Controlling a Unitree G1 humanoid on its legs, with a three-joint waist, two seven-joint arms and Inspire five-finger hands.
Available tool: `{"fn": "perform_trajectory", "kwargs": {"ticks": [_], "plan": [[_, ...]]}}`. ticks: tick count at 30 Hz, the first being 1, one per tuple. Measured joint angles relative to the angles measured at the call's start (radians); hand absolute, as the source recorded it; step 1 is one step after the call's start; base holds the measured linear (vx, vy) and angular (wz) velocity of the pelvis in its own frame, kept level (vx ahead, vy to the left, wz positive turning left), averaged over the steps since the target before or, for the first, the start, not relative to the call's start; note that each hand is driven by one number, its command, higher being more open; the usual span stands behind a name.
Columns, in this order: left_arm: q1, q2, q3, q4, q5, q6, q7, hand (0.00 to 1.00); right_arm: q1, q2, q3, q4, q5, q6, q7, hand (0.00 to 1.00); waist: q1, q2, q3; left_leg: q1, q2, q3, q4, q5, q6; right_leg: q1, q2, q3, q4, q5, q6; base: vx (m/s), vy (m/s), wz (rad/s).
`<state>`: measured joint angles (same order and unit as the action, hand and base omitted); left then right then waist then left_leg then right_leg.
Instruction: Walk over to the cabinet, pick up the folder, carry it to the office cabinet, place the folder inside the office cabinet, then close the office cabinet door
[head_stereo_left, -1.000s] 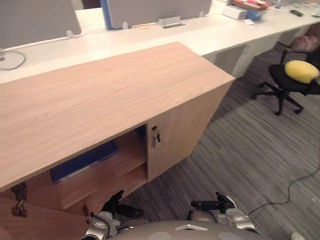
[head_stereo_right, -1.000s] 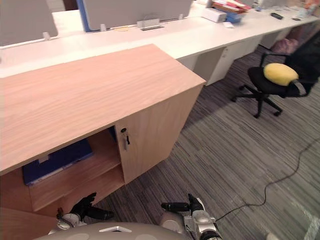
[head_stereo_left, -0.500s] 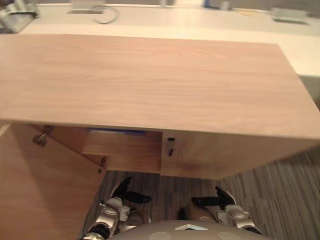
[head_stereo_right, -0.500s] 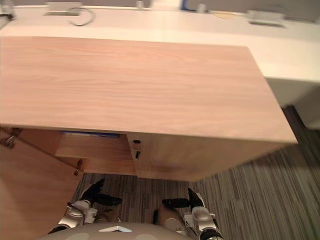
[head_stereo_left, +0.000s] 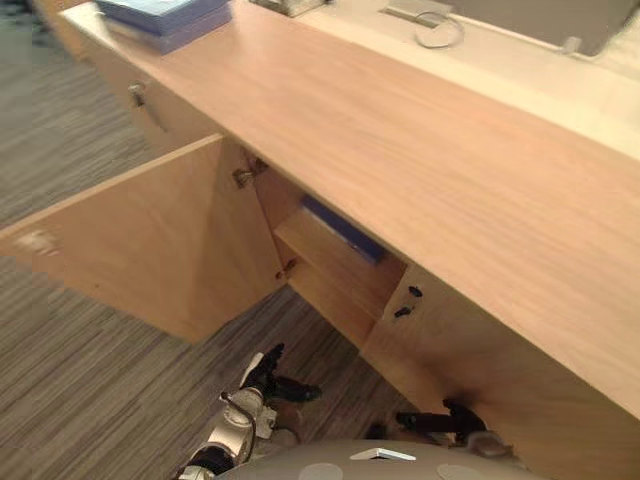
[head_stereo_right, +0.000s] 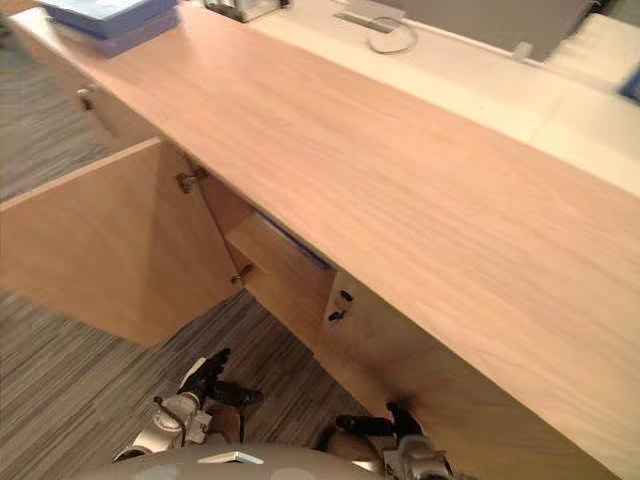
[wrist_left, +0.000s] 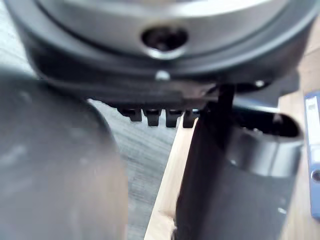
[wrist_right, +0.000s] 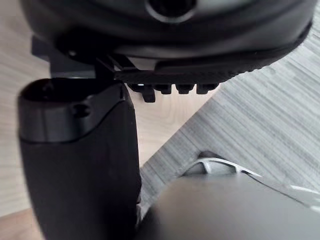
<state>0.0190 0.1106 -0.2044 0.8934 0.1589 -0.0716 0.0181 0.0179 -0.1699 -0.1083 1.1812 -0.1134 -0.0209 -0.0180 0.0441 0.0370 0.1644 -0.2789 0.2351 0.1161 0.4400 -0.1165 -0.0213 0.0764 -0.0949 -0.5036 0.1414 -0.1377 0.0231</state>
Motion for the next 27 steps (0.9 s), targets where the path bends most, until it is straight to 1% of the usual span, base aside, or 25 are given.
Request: {"fn": "perform_trajectory", "kwargs": {"ticks": [1,2,3,4,5,6,7,8,9,10,11,12,13,14,15,17,18,19,20,22,23,24,25,26,27], "plan": [[0.004,0.003,-0.013,0.0,0.001,-0.006,-0.002,1.0,0.018,0.008,-0.001,-0.005,0.0,-0.001,-0.007,1.0,-0.005,-0.02,-0.006,0.006,0.006,0.124,0.084,-0.013,0.021,0.029,-0.038,-0.055,-0.021,0.007,0.011,-0.1,0.081,1.41],[0.015,0.002,-0.019,0.0,0.001,-0.015,-0.003,1.0,0.034,0.019,-0.001,-0.019,0.0,-0.001,-0.01,1.0,-0.012,-0.024,-0.018,0.022,0.025,0.23,0.138,-0.027,0.043,0.05,-0.057,-0.117,-0.043,0.019,0.026,-0.09,0.099,1.46],[0.021,-0.001,-0.025,0.001,0.001,-0.016,-0.003,1.0,0.035,0.017,-0.002,-0.021,0.0,-0.003,-0.009,1.0,-0.016,-0.019,-0.025,0.035,0.035,0.268,0.144,-0.033,0.043,0.054,-0.059,-0.145,-0.051,0.025,0.035,-0.04,0.145,1.49],[0.026,-0.007,-0.032,0.007,0.002,-0.016,-0.006,1.0,0.033,0.013,-0.004,-0.021,-0.001,-0.006,-0.01,1.0,-0.022,-0.009,-0.033,0.065,0.058,0.326,0.134,-0.046,0.042,0.063,-0.06,-0.196,-0.057,0.038,0.048,0.0,0.154,1.16],[0.025,-0.011,-0.033,0.016,0.002,-0.015,-0.009,1.0,0.032,0.012,-0.008,-0.021,0.0,-0.006,-0.011,1.0,-0.023,-0.003,-0.036,0.084,0.065,0.345,0.109,-0.046,0.038,0.063,-0.059,-0.221,-0.051,0.043,0.056,0.05,0.222,1.44],[0.017,-0.018,-0.034,0.035,0.002,-0.012,-0.017,1.0,0.021,0.019,-0.03,-0.019,0.0,-0.005,-0.017,1.0,-0.024,0.005,-0.04,0.106,0.031,0.377,0.021,-0.059,0.016,0.057,-0.071,-0.262,-0.035,0.047,0.065,0.08,0.288,1.32],[0.006,-0.009,-0.031,0.035,-0.003,-0.012,-0.022,1.0,0.016,0.031,-0.05,-0.019,0.0,-0.005,-0.017,1.0,-0.024,-0.026,-0.029,0.113,-0.012,0.38,-0.03,-0.054,0.02,0.059,-0.089,-0.29,-0.033,0.053,0.07,0.06,0.24,1.22],[0.005,0.0,-0.03,0.035,-0.004,-0.013,-0.02,1.0,0.01,0.043,-0.05,-0.02,0.0,-0.007,-0.017,1.0,-0.023,-0.04,-0.032,0.115,-0.032,0.377,-0.05,-0.054,0.02,0.066,-0.099,-0.302,-0.038,0.055,0.074,0.03,0.273,0.86],[0.003,0.016,-0.029,0.041,-0.004,-0.011,-0.019,1.0,0.003,0.063,-0.054,-0.03,0.001,-0.009,-0.019,1.0,-0.023,-0.054,-0.035,0.125,-0.064,0.371,-0.075,-0.048,0.03,0.074,-0.116,-0.318,-0.047,0.061,0.082,0.01,0.198,0.52],[0.005,0.026,-0.03,0.047,-0.003,-0.011,-0.016,1.0,0.004,0.09,-0.055,-0.047,0.001,-0.014,-0.02,1.0,-0.025,-0.067,-0.041,0.151,-0.095,0.367,-0.109,-0.038,0.04,0.093,-0.122,-0.303,-0.07,0.061,0.082,0.0,0.226,0.4],[0.005,0.028,-0.03,0.053,-0.003,-0.011,-0.014,1.0,0.004,0.102,-0.054,-0.055,0.001,-0.016,-0.02,1.0,-0.028,-0.071,-0.043,0.168,-0.113,0.364,-0.132,-0.03,0.044,0.105,-0.125,-0.291,-0.081,0.064,0.083,-0.02,0.124,0.29],[0.007,0.027,-0.03,0.061,-0.003,-0.011,-0.012,1.0,0.004,0.118,-0.052,-0.062,0.001,-0.021,-0.017,1.0,-0.035,-0.073,-0.045,0.191,-0.14,0.355,-0.17,-0.013,0.048,0.121,-0.133,-0.286,-0.092,0.076,0.082,-0.04,0.125,0.37],[0.014,0.024,-0.03,0.063,-0.004,-0.011,-0.009,1.0,0.002,0.142,-0.05,-0.071,0.001,-0.028,-0.014,1.0,-0.045,-0.071,-0.047,0.218,-0.178,0.343,-0.242,0.025,0.051,0.128,-0.149,-0.289,-0.093,0.087,0.089,-0.06,0.107,0.38],[0.014,0.023,-0.031,0.065,-0.004,-0.011,-0.008,1.0,0.001,0.146,-0.05,-0.078,0.0,-0.029,-0.008,1.0,-0.046,-0.072,-0.049,0.224,-0.19,0.336,-0.269,0.041,0.053,0.126,-0.153,-0.292,-0.093,0.091,0.093,-0.08,0.086,0.36],[0.012,0.023,-0.029,0.067,-0.006,-0.012,-0.006,1.0,-0.004,0.144,-0.05,-0.081,0.0,-0.029,-0.005,1.0,-0.047,-0.067,-0.046,0.231,-0.202,0.329,-0.309,0.067,0.054,0.122,-0.155,-0.297,-0.092,0.094,0.096,-0.13,0.012,0.25],[0.011,0.021,-0.024,0.076,-0.021,-0.012,0.001,1.0,-0.016,0.137,-0.057,-0.082,0.0,-0.026,-0.006,1.0,-0.047,-0.053,-0.04,0.251,-0.22,0.32,-0.402,0.127,0.051,0.112,-0.153,-0.304,-0.091,0.099,0.102,-0.15,-0.008,0.16],[0.011,0.022,-0.015,0.087,-0.032,-0.011,0.003,1.0,-0.015,0.133,-0.063,-0.08,0.001,-0.022,-0.008,1.0,-0.047,-0.048,-0.037,0.281,-0.226,0.319,-0.467,0.164,0.045,0.113,-0.152,-0.302,-0.09,0.099,0.101,-0.15,-0.016,-0.03],[0.011,0.021,-0.009,0.095,-0.032,-0.012,0.005,1.0,-0.015,0.134,-0.07,-0.08,0.002,-0.019,-0.01,1.0,-0.047,-0.047,-0.037,0.309,-0.229,0.322,-0.518,0.19,0.041,0.112,-0.145,-0.298,-0.09,0.097,0.099,-0.19,-0.03,-0.14],[0.01,0.021,0.0,0.101,-0.032,-0.012,0.004,1.0,-0.017,0.136,-0.072,-0.08,0.003,-0.014,-0.013,1.0,-0.047,-0.049,-0.033,0.322,-0.224,0.325,-0.531,0.197,0.037,0.115,-0.14,-0.292,-0.091,0.089,0.089,-0.16,-0.031,-0.2],[0.012,0.01,0.027,0.109,-0.031,-0.014,0.005,1.0,-0.017,0.136,-0.07,-0.082,0.004,-0.014,-0.015,1.0,-0.05,-0.049,-0.032,0.328,-0.218,0.336,-0.531,0.197,0.037,0.113,-0.135,-0.28,-0.091,0.084,0.09,-0.11,-0.028,-0.23],[0.016,0.002,0.052,0.109,-0.039,-0.015,0.006,1.0,-0.023,0.135,-0.057,-0.085,0.003,-0.015,-0.015,1.0,-0.05,-0.05,-0.034,0.321,-0.212,0.344,-0.522,0.191,0.029,0.104,-0.132,-0.268,-0.091,0.084,0.092,-0.06,-0.009,-0.18],[0.021,-0.002,0.072,0.106,-0.05,-0.018,0.007,1.0,-0.025,0.134,-0.044,-0.085,0.003,-0.014,-0.015,1.0,-0.05,-0.054,-0.033,0.303,-0.205,0.346,-0.494,0.18,0.03,0.097,-0.131,-0.262,-0.092,0.081,0.096,-0.04,-0.008,-0.09],[0.031,-0.006,0.124,0.085,-0.083,-0.019,0.009,1.0,-0.026,0.131,-0.017,-0.085,0.003,-0.015,-0.014,1.0,-0.048,-0.062,-0.03,0.228,-0.169,0.347,-0.358,0.12,0.023,0.078,-0.128,-0.258,-0.094,0.081,0.096,-0.03,-0.037,-0.1],[0.058,-0.014,0.2,0.034,-0.139,-0.018,0.013,1.0,-0.026,0.12,0.019,-0.086,0.003,-0.015,-0.007,1.0,-0.044,-0.06,-0.018,0.147,-0.11,0.348,-0.177,0.056,0.002,0.07,-0.112,-0.251,-0.099,0.08,0.095,-0.04,-0.056,-0.13],[0.076,-0.019,0.24,0.001,-0.185,-0.018,0.019,1.0,-0.031,0.116,0.035,-0.086,0.004,-0.015,-0.006,1.0,-0.042,-0.061,-0.01,0.104,-0.078,0.345,-0.071,0.038,-0.01,0.072,-0.103,-0.245,-0.104,0.08,0.094,-0.05,-0.083,-0.24]]}}
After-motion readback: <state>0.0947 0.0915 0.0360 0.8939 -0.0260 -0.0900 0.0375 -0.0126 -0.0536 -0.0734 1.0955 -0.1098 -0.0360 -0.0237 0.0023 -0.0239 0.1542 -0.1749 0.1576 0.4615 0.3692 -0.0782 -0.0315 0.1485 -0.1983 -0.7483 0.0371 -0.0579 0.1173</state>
